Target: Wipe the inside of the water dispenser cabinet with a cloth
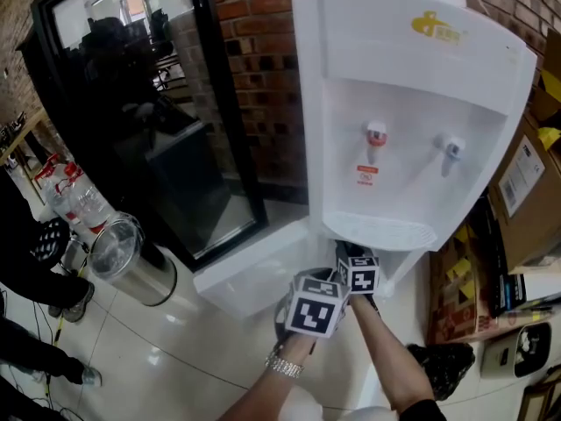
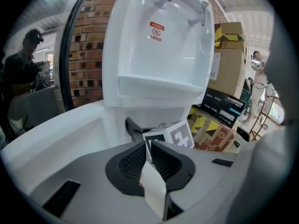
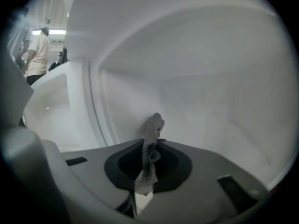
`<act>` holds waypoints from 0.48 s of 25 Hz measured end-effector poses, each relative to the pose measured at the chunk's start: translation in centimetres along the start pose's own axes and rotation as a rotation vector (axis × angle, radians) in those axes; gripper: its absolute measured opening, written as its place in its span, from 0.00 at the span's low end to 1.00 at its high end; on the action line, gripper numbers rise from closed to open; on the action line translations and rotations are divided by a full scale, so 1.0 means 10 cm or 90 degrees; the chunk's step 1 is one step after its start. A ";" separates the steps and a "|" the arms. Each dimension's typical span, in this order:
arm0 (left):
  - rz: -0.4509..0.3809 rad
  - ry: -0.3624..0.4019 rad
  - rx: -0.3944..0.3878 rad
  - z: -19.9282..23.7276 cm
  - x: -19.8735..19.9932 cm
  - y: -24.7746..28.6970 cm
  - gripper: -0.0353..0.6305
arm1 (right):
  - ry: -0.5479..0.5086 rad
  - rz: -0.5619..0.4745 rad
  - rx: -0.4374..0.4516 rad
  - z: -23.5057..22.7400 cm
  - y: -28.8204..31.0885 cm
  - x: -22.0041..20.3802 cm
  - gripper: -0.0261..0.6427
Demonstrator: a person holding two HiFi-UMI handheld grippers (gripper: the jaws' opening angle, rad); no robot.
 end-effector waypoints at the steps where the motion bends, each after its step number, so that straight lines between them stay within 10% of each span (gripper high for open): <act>1: -0.002 -0.002 0.000 0.01 0.01 -0.01 0.11 | 0.002 0.024 -0.001 -0.02 0.04 -0.11 0.07; 12: -0.008 -0.003 -0.012 -0.05 0.04 -0.03 0.11 | 0.039 0.057 0.011 -0.14 0.08 -0.34 0.07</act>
Point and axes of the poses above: the fingertips, and each gripper's own axes: y forward along the fingers, z to its left, x out of its top, the point moved 7 cm from there along -y, backward along the fingers, and after that the axes turned 8 degrees about x, right-handed, at the moved point
